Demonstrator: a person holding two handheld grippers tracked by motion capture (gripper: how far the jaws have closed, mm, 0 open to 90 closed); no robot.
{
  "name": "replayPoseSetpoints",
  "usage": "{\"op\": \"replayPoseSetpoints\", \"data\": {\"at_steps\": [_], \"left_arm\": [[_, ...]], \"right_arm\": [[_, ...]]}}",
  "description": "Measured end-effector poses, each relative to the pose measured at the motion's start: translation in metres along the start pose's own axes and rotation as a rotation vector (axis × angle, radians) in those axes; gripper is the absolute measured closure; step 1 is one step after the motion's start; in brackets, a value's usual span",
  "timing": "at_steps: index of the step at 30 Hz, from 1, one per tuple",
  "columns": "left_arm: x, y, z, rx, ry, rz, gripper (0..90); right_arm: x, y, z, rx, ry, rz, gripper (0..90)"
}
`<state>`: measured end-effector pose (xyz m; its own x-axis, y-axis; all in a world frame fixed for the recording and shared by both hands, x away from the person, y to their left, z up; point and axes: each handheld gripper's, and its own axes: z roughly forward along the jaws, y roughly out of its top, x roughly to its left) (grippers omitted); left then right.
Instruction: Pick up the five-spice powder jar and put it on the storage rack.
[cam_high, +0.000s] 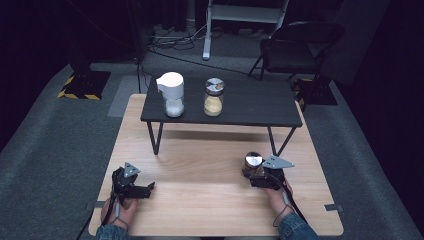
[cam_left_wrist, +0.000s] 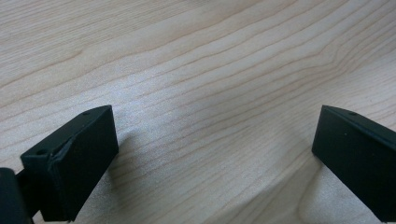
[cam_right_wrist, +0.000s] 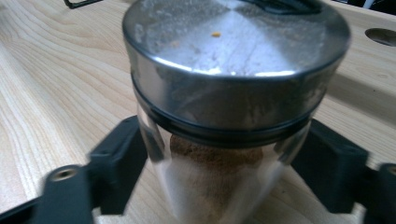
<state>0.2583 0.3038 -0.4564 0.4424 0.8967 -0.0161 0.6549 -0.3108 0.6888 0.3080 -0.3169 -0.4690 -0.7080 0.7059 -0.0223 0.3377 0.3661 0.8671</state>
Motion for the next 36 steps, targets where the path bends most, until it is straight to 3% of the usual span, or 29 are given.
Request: {"op": "replayPoseSetpoints", "data": {"at_steps": [13, 20, 30, 36], "left_arm": [[0.0, 0.0, 0.0, 0.0, 0.0, 0.0, 0.3], [0.0, 0.0, 0.0, 0.0, 0.0, 0.0, 0.3], [0.0, 0.0, 0.0, 0.0, 0.0, 0.0, 0.3], [0.0, 0.0, 0.0, 0.0, 0.0, 0.0, 0.3]], "right_arm": [[0.001, 0.008, 0.0, 0.021, 0.005, -0.017, 29.5], [0.0, 0.017, -0.011, -0.008, 0.01, -0.021, 29.5], [0.0, 0.049, -0.032, -0.043, 0.025, -0.042, 29.5], [0.0, 0.076, -0.043, -0.017, 0.039, -0.03, 29.5]]}}
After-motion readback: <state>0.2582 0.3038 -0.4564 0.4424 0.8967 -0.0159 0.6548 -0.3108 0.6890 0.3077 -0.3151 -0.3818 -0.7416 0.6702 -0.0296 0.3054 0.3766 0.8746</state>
